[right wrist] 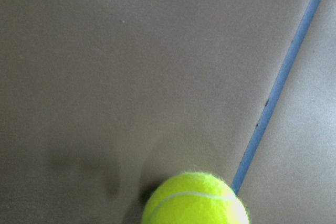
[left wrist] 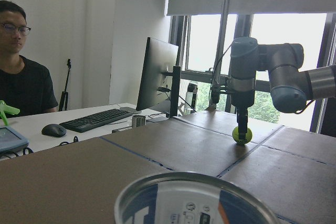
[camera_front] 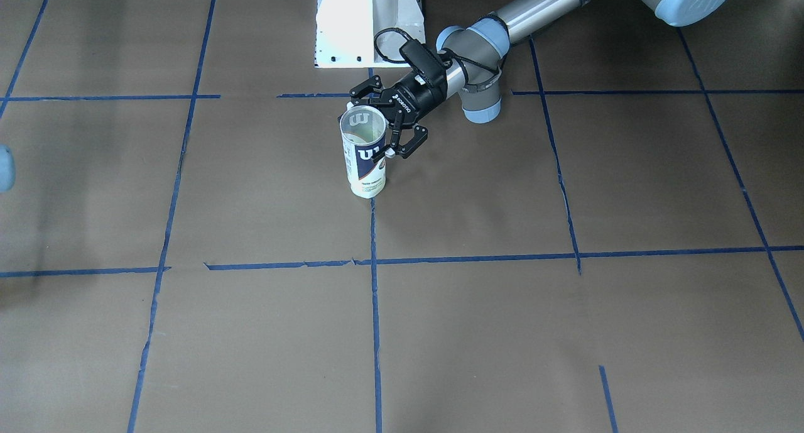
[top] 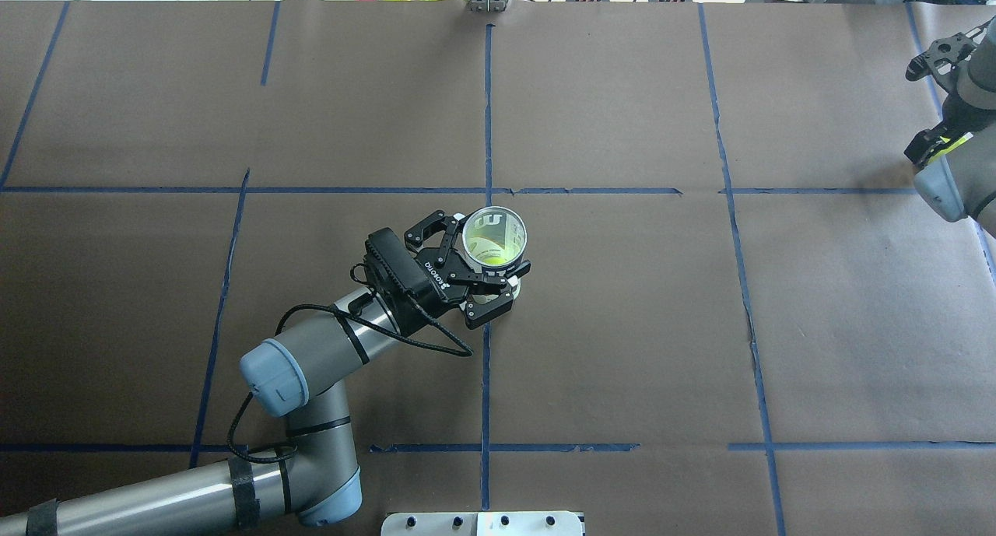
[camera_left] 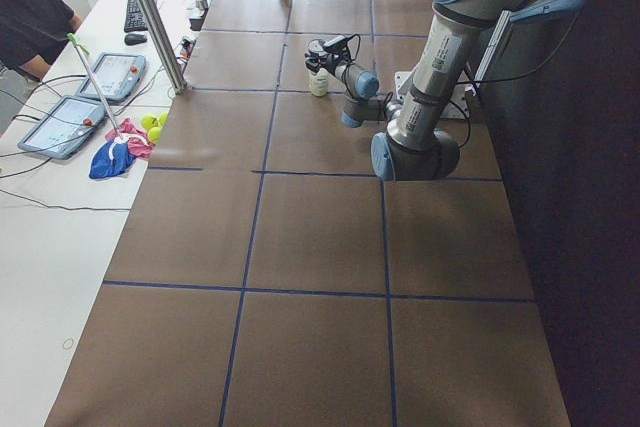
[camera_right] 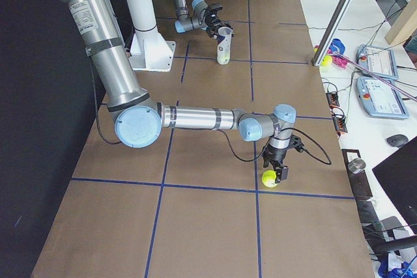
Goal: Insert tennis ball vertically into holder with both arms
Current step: 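Grasp the second tennis ball with the right gripper and lift it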
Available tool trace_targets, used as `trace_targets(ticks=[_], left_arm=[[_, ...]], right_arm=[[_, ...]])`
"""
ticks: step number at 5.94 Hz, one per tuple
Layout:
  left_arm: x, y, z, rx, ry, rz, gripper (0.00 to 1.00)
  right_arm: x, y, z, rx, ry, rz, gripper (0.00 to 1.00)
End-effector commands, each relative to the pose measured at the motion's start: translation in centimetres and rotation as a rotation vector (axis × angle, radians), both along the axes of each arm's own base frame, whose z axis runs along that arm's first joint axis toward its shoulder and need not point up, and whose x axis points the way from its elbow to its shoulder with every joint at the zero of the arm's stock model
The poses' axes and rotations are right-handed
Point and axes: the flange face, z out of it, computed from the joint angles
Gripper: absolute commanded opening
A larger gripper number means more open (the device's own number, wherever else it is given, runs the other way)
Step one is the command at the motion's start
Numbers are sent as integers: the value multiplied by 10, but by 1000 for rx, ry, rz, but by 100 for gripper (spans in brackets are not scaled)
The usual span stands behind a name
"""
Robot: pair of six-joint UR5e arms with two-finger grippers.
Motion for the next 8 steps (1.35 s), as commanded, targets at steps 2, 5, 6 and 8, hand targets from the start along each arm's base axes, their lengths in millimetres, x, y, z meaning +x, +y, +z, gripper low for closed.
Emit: trace_targets(ticks=[2, 5, 6, 8], left_arm=[[-1, 0, 1, 1, 2, 0, 97], [0, 0, 2, 0, -1, 0, 97], [0, 0, 2, 0, -1, 0, 97], [0, 1, 2, 0, -1, 1, 97]], right_arm=[[-10, 1, 24, 42, 31, -10, 85], [-18, -16, -69, 90, -95, -4, 0], [-14, -4, -150, 70, -115, 38, 0], [-53, 55, -280, 13, -312, 100, 0]])
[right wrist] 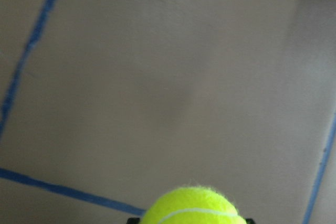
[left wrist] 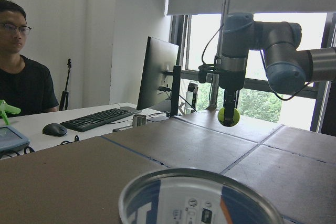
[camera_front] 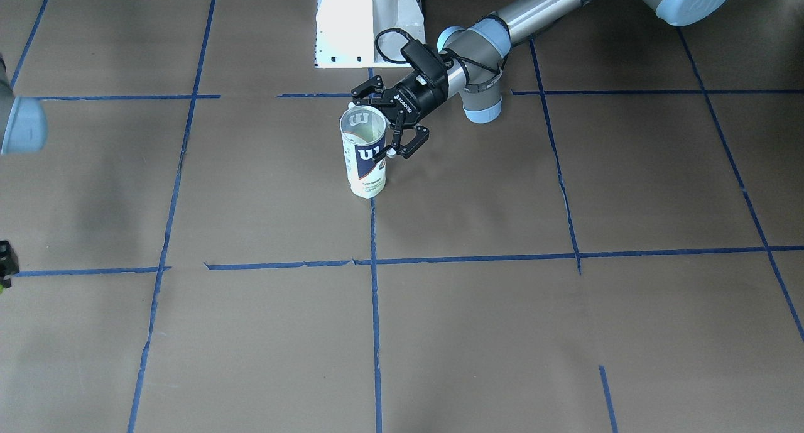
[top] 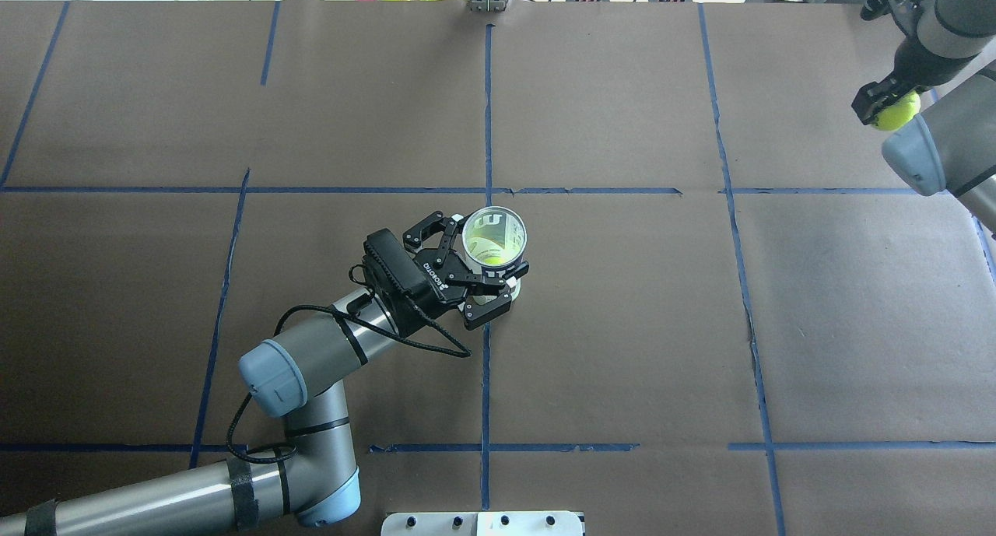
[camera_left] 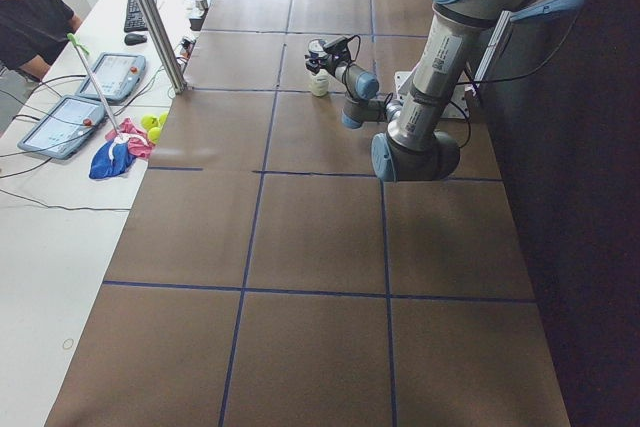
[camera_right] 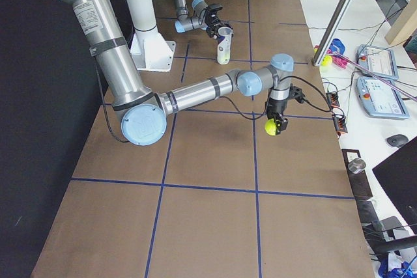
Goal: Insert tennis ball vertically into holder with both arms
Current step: 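Grasp the second tennis ball with the right gripper and lift it, then carry the second ball with the right gripper over the can's top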
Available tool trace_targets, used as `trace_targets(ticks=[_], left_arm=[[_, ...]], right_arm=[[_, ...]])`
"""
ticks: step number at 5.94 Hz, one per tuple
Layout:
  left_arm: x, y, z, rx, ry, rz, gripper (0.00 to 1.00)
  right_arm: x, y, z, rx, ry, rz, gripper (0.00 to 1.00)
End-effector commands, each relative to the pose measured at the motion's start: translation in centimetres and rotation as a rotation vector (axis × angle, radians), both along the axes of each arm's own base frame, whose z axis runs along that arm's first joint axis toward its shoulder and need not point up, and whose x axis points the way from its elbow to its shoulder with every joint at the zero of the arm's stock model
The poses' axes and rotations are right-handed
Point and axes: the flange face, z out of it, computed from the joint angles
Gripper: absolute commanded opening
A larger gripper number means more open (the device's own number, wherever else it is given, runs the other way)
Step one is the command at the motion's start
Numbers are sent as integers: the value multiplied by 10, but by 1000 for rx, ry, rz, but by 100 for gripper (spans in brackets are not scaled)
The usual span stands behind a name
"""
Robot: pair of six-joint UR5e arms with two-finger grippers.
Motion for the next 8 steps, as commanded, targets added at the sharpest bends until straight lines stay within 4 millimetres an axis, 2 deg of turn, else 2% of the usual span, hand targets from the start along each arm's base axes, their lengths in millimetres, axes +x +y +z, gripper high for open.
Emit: trace_targets(ticks=[1, 2, 3, 4, 5, 6, 7, 8], left_arm=[[1, 1, -1, 0, 1, 2, 97], [1, 1, 0, 0, -1, 2, 97], [2, 2, 1, 1, -2, 3, 97], [3, 4, 0, 1, -2, 6, 97], [3, 4, 0, 1, -2, 6, 97], [2, 4, 0, 2, -2, 5, 97], [2, 4, 0, 2, -2, 5, 97], [3, 4, 0, 2, -3, 5, 97]], right_arm=[[-50, 77, -122, -69, -206, 25, 0], [-100, 128, -175, -146, -305, 63, 1], [-150, 163, -245, -229, -396, 116, 1], [-190, 191, -295, -293, -469, 159, 2], [-232, 223, -318, -295, -558, 210, 1], [-252, 224, -339, -298, -653, 267, 1], [-267, 214, -348, -304, -650, 272, 2], [-266, 215, -349, -301, -654, 270, 2]])
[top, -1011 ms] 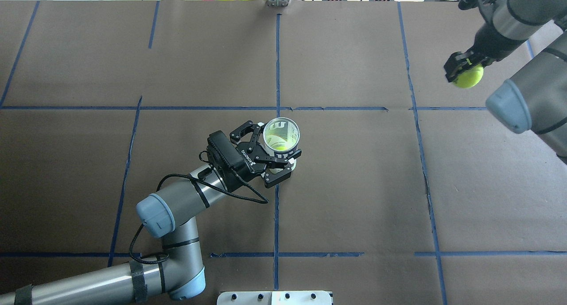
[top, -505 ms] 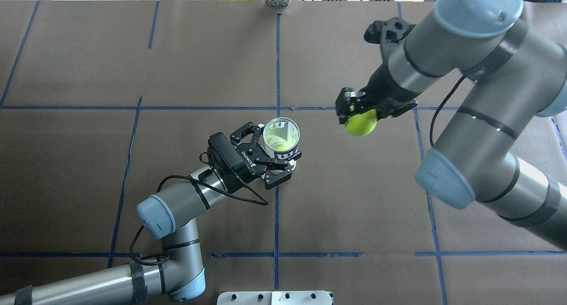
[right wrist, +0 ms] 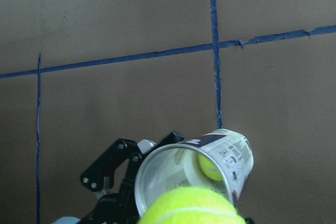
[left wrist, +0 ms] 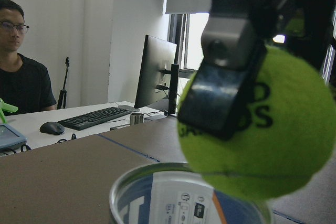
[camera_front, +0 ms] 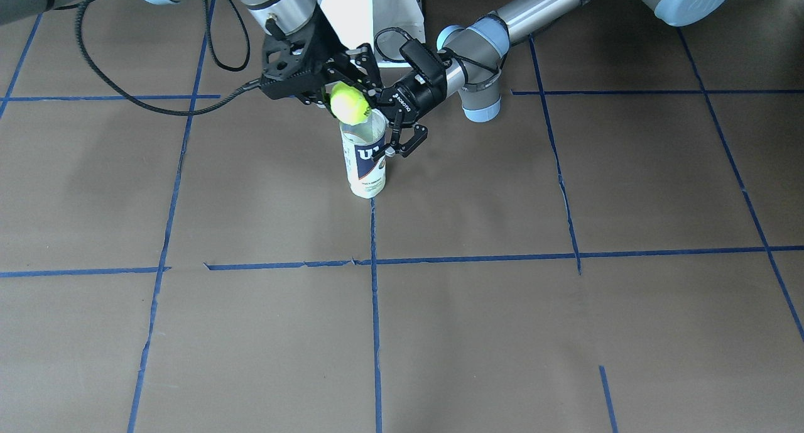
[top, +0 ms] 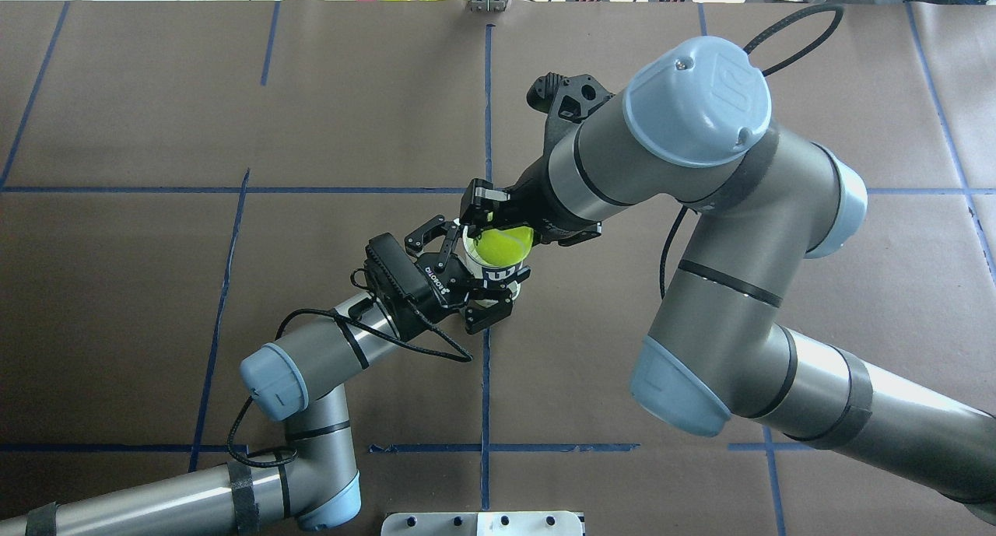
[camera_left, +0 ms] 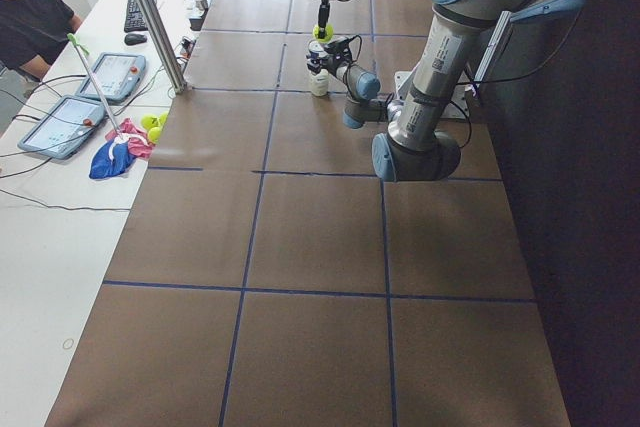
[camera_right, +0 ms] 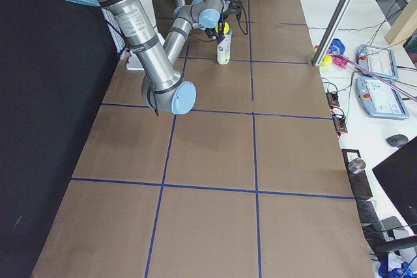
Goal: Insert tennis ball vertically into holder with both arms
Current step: 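Carry the second ball with the right gripper over the can's top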
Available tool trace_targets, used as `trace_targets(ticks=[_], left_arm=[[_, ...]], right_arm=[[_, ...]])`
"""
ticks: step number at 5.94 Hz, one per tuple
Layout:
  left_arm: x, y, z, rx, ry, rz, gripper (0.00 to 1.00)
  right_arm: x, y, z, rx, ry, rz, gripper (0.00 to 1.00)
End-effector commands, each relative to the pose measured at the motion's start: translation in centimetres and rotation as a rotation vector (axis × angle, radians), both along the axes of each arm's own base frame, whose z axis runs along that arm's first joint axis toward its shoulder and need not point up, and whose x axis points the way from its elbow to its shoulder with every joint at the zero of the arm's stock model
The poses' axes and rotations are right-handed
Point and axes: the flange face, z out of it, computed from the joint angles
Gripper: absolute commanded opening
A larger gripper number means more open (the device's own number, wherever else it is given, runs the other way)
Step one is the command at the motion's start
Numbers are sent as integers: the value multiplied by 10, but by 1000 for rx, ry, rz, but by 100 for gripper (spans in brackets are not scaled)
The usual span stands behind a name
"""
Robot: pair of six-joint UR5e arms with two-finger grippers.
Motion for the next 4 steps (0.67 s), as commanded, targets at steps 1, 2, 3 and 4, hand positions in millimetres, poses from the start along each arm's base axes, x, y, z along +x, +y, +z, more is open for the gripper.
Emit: trace_targets(ticks=[1, 2, 3, 4], left_arm=[[0, 0, 0, 0, -1, 0, 97], [0, 0, 0, 0, -1, 0, 97], [1, 2, 0, 0, 0, 3, 97], [2, 2, 1, -1, -3, 3, 97]], right_arm=[[-5, -1, -3, -2, -8, 5, 3], [-1, -4, -3, 4, -7, 10, 19], [-1, -6, -2, 5, -4, 12, 35], [-1, -6, -1, 3, -3, 13, 90]])
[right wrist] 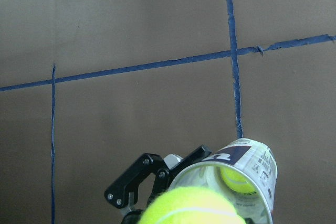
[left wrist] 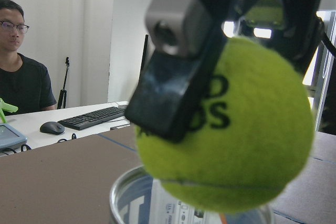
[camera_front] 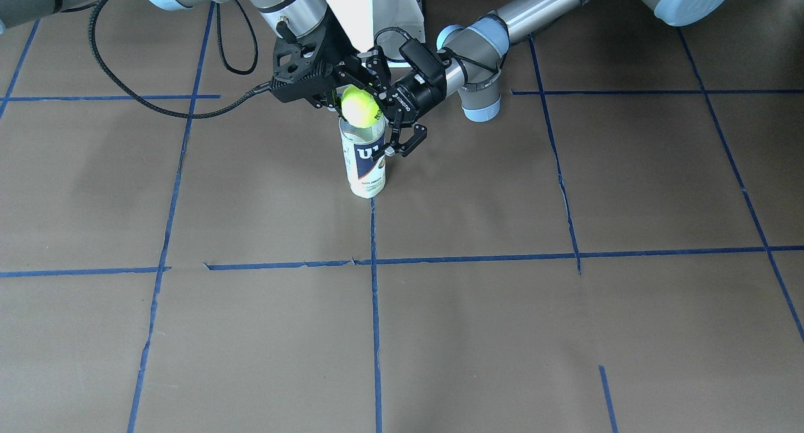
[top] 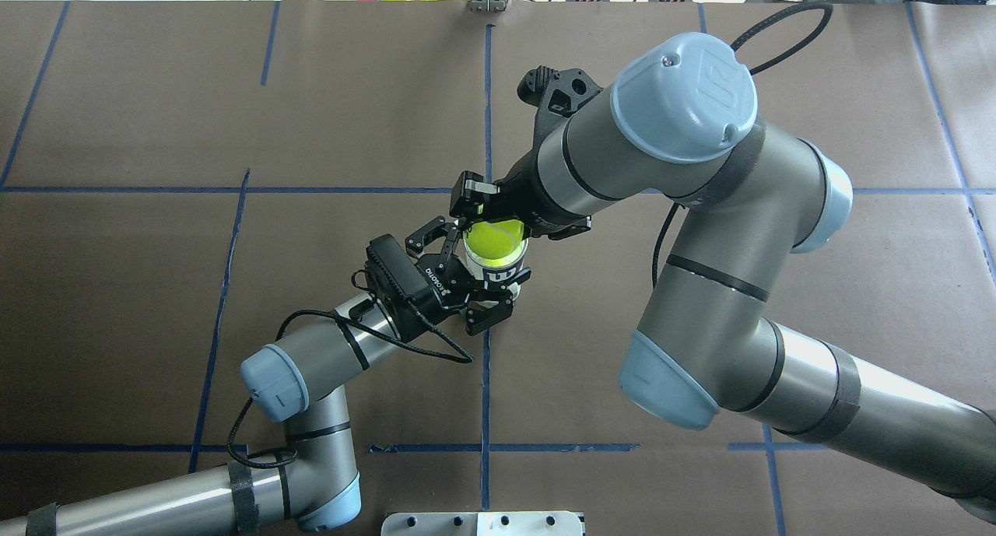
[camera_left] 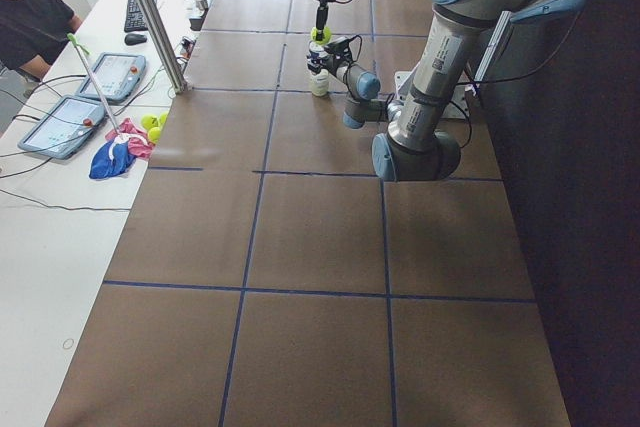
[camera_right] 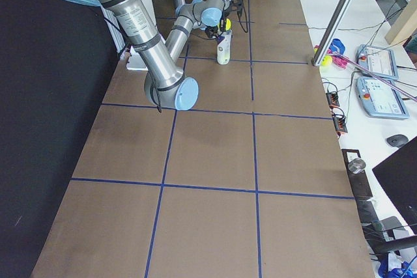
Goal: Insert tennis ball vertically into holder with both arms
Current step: 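Open the right gripper to drop the second ball into the can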
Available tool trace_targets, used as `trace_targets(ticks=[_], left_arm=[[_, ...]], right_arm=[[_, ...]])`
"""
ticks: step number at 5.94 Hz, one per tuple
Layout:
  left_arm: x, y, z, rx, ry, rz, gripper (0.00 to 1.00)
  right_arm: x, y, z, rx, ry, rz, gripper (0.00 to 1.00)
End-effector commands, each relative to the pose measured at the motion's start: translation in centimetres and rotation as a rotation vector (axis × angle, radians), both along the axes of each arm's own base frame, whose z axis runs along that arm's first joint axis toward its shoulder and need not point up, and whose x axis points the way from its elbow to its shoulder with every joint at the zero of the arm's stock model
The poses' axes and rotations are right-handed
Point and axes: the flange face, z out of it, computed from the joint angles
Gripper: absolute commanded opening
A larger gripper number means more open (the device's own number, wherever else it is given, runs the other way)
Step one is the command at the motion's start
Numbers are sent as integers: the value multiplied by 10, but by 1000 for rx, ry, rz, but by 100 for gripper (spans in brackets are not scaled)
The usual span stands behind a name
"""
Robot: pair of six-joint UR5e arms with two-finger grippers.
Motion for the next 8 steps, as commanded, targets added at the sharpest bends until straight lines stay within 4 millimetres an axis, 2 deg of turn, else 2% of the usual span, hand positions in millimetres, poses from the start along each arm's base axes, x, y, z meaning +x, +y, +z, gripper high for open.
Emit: trace_targets(ticks=[1, 3, 5, 8], left_arm=[[0, 0, 0, 0, 0, 1, 97], [0, 1, -2, 0, 5, 2, 97], [-17, 4, -25, 18, 58, -2, 98], [-30, 4, -42, 30, 99, -8, 99]], right_arm=[[0, 0, 3, 1, 5, 0, 99], [6, -7, 2, 4, 2, 11, 100], [18, -19, 1, 7, 0, 33, 100], [114, -81, -4, -8, -56, 82, 100]])
